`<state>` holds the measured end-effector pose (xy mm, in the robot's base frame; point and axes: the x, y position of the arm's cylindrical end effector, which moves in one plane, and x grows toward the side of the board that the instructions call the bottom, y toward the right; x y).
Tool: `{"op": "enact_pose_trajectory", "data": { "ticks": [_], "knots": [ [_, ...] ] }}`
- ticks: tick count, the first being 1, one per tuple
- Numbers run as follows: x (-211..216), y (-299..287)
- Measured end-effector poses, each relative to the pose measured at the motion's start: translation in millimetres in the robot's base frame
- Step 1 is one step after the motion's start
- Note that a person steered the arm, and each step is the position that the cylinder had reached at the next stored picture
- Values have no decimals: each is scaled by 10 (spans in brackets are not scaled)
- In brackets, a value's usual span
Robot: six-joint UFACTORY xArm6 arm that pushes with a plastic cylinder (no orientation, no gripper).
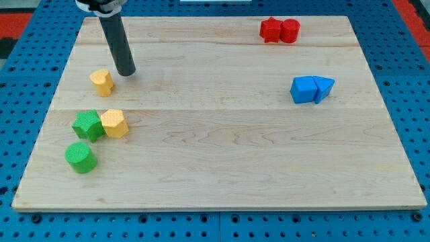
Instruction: Push the yellow heart top left of the green star
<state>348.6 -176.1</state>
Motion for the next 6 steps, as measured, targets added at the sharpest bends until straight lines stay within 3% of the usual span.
{"op": "enact_pose_trajectory", "data": {
  "ticks": [1,3,6],
  "knots": [
    [99,-313],
    [766,-315],
    [634,-351]
  ]
}}
